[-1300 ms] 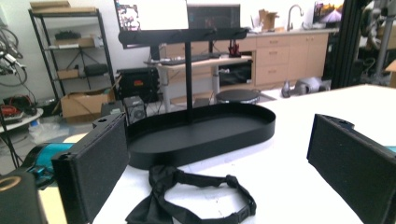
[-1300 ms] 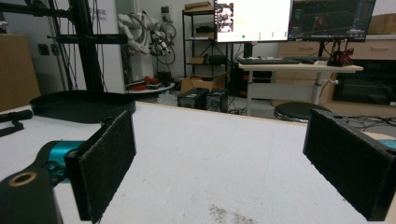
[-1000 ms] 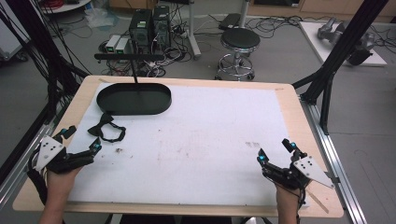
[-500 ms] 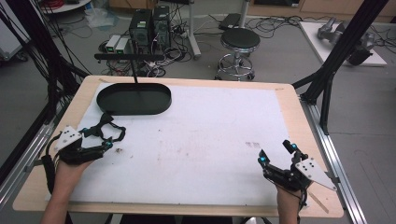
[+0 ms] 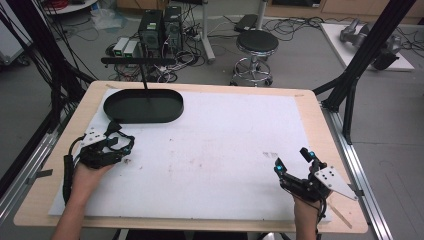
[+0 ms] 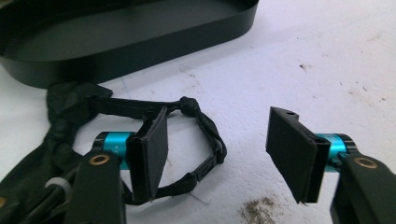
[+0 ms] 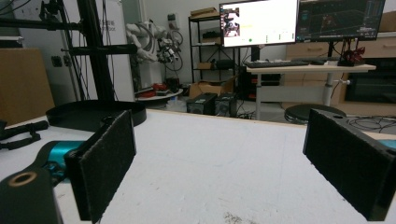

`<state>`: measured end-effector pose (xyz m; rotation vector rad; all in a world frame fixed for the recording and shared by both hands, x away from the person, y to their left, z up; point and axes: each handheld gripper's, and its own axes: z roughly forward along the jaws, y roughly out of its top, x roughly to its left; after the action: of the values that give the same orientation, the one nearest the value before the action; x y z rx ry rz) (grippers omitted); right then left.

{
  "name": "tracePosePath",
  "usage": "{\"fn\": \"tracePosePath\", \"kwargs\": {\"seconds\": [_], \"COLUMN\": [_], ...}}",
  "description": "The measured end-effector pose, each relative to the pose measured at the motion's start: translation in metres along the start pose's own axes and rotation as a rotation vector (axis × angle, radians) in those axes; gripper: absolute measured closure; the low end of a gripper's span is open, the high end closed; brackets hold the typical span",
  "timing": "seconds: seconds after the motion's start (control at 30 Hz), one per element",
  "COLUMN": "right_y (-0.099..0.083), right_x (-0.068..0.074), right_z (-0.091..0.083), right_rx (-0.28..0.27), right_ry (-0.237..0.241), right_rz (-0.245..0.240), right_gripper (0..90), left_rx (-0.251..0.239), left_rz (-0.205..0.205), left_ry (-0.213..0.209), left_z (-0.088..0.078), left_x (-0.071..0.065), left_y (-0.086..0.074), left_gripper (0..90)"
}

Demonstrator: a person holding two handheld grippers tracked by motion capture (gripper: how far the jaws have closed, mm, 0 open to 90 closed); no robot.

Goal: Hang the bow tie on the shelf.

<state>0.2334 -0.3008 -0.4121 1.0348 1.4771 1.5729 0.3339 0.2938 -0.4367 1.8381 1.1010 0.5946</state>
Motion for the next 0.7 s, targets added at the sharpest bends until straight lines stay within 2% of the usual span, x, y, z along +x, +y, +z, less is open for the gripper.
{"fn": "tracePosePath", "kwargs": {"seconds": [0.13, 0.33, 0.53, 0.6, 0.7], "right_y": [-0.001, -0.002, -0.002, -0.002, -0.002], "right_x": [0.0, -0.001, -0.001, -0.001, 0.001], "right_z": [-0.001, -0.001, 0.0, 0.001, 0.002], "right_rx": [0.004, 0.005, 0.01, 0.017, 0.026], "right_ry": [0.0, 0.0, -0.002, -0.008, -0.008], "right_rz": [0.008, 0.009, 0.013, 0.011, 0.013], "right_gripper": [8.6, 8.6, 8.7, 8.7, 8.6], "left_rx": [0.026, 0.074, 0.092, 0.1, 0.114], "left_rz": [-0.012, -0.013, -0.002, 0.014, 0.044], "left_ry": [-0.034, -0.05, -0.042, -0.038, -0.03], "left_z": [0.008, 0.017, 0.019, 0.019, 0.02], "left_x": [0.002, 0.001, 0.0, -0.002, -0.005], "left_y": [-0.001, -0.004, -0.004, -0.004, -0.004], "left_gripper": [45.6, 50.2, 63.0, 67.4, 80.6]}}
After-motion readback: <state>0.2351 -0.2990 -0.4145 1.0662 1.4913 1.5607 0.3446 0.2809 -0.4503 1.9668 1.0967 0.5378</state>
